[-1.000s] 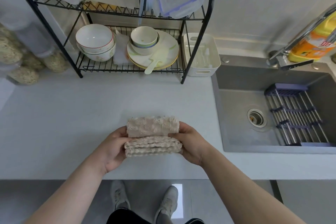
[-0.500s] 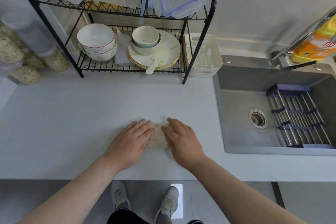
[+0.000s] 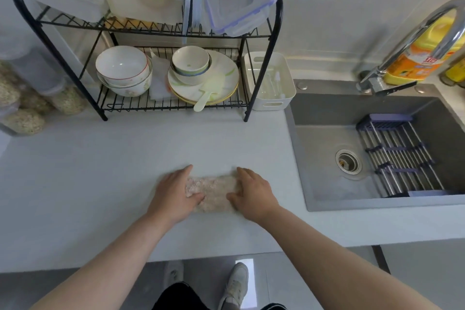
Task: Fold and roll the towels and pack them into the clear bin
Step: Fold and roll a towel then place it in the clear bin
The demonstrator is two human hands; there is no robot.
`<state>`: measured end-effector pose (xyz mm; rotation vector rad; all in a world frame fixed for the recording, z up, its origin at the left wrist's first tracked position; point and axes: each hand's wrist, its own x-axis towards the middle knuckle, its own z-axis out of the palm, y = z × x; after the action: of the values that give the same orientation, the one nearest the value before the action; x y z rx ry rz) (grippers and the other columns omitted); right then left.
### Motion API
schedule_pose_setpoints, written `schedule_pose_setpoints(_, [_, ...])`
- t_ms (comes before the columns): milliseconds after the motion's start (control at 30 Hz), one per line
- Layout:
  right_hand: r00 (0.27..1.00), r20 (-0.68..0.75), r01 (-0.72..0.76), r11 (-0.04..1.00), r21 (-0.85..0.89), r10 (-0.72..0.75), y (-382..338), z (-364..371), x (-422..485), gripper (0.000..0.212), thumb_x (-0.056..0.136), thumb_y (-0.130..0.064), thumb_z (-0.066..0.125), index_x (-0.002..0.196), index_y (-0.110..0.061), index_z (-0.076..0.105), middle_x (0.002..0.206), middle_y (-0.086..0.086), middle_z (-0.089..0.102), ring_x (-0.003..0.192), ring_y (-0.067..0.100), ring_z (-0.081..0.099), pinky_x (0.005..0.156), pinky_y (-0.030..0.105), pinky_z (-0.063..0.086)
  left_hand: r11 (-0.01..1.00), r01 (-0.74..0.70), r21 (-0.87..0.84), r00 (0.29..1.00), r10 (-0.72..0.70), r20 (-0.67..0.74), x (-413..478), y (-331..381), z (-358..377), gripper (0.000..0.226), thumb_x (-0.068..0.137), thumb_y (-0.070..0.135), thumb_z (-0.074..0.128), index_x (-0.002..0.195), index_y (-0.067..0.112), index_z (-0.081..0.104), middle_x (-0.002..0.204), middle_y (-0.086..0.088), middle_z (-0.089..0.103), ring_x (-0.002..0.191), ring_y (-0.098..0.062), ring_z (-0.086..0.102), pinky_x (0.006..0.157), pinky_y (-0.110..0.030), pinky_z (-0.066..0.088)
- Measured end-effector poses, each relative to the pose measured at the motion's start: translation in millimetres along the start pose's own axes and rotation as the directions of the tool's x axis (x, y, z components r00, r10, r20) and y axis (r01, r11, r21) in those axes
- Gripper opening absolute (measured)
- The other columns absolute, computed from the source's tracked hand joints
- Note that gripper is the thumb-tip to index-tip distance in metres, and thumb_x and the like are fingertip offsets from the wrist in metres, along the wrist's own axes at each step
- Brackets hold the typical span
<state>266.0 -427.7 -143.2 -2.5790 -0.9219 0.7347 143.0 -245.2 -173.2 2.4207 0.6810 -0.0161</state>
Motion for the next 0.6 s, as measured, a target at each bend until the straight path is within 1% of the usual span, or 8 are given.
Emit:
schedule_pose_setpoints(67, [0.998,0.026,-0.054,0.999,0.003,0.053,-9,-5,-5,0.046,0.086,-0.035,0.061,0.126,-0.015,0.053,0.130,0.002,0.052,0.119,0.023,0.050,0.102,0.032,0.039,0.998,-0.034,0.055,0.996,0.029,0.081,2,4,-9,0.051,0.066,0.048,0.070,0.107,0.016,0.066,0.111,-0.002,0.063,0.106,-0.027,0.057,0.091,-0.031,0.042])
schedule_pose_setpoints(100, [0.994,0.031,-0.106,0.989,0.103,0.103,-15,-8,-10,0.037,0.085,-0.030,0.062,0.118,-0.016,0.053,0.116,0.001,0.056,0.106,0.022,0.055,0.092,0.032,0.044,0.999,-0.032,0.022,0.996,0.030,0.086,0,8,-15,0.040,0.068,0.046,0.072,0.097,0.021,0.064,0.101,0.000,0.063,0.098,-0.025,0.058,0.083,-0.030,0.043])
schedule_pose_setpoints(167, [0.979,0.056,-0.201,0.897,0.393,0.195,-26,-16,-25,0.023,0.084,-0.016,0.061,0.103,-0.019,0.048,0.088,-0.002,0.056,0.075,0.014,0.054,0.069,0.031,0.048,0.971,0.052,-0.233,0.993,-0.025,0.117,-4,19,-30,0.030,0.067,0.031,0.080,0.084,0.028,0.056,0.084,0.002,0.061,0.078,-0.022,0.058,0.065,-0.026,0.042])
schedule_pose_setpoints(200, [0.973,0.046,-0.217,0.825,0.522,0.226,-30,-20,-33,0.021,0.084,-0.013,0.060,0.098,-0.020,0.046,0.082,-0.002,0.055,0.067,0.012,0.051,0.062,0.030,0.048,0.893,0.138,-0.429,0.984,-0.076,0.159,-5,22,-38,0.035,0.061,0.026,0.083,0.083,0.028,0.055,0.078,0.001,0.060,0.070,-0.021,0.056,0.058,-0.024,0.041])
schedule_pose_setpoints(267, [0.953,-0.020,-0.185,0.635,0.750,0.301,-37,-35,-52,0.022,0.083,-0.011,0.061,0.096,-0.023,0.048,0.083,0.001,0.059,0.065,0.012,0.054,0.060,0.030,0.050,0.593,0.285,-0.754,0.954,-0.101,0.281,-1,33,-55,0.048,0.047,0.028,0.084,0.089,0.027,0.061,0.084,-0.008,0.065,0.073,-0.022,0.060,0.063,-0.027,0.045])
schedule_pose_setpoints(333, [0.909,-0.079,-0.123,0.444,0.888,0.410,-41,-55,-74,0.025,0.083,-0.012,0.062,0.102,-0.024,0.052,0.094,0.007,0.065,0.071,0.015,0.061,0.063,0.031,0.053,0.405,0.362,-0.840,0.916,0.014,0.402,6,55,-65,0.062,0.046,0.025,0.086,0.103,0.019,0.064,0.101,-0.015,0.067,0.087,-0.029,0.064,0.077,-0.040,0.048])
schedule_pose_setpoints(467, [0.783,-0.205,0.021,0.304,0.952,0.587,-17,-96,-131,0.026,0.086,-0.009,0.063,0.109,-0.020,0.059,0.100,0.005,0.072,0.086,0.023,0.071,0.078,0.042,0.059,0.408,0.376,-0.832,0.793,0.323,0.516,14,136,-61,0.086,0.033,0.024,0.093,0.113,0.012,0.062,0.105,-0.011,0.072,0.093,-0.026,0.070,0.070,-0.035,0.059])
schedule_pose_setpoints(600, [0.631,-0.299,0.172,0.247,0.954,0.716,29,-116,-209,0.025,0.087,-0.004,0.065,0.109,-0.017,0.062,0.099,0.009,0.073,0.086,0.024,0.071,0.074,0.033,0.057,0.558,0.290,-0.778,0.559,0.561,0.611,9,230,-38,0.067,0.062,0.002,0.072,0.126,0.011,0.055,0.118,-0.015,0.067,0.110,-0.029,0.064,0.086,-0.039,0.055])
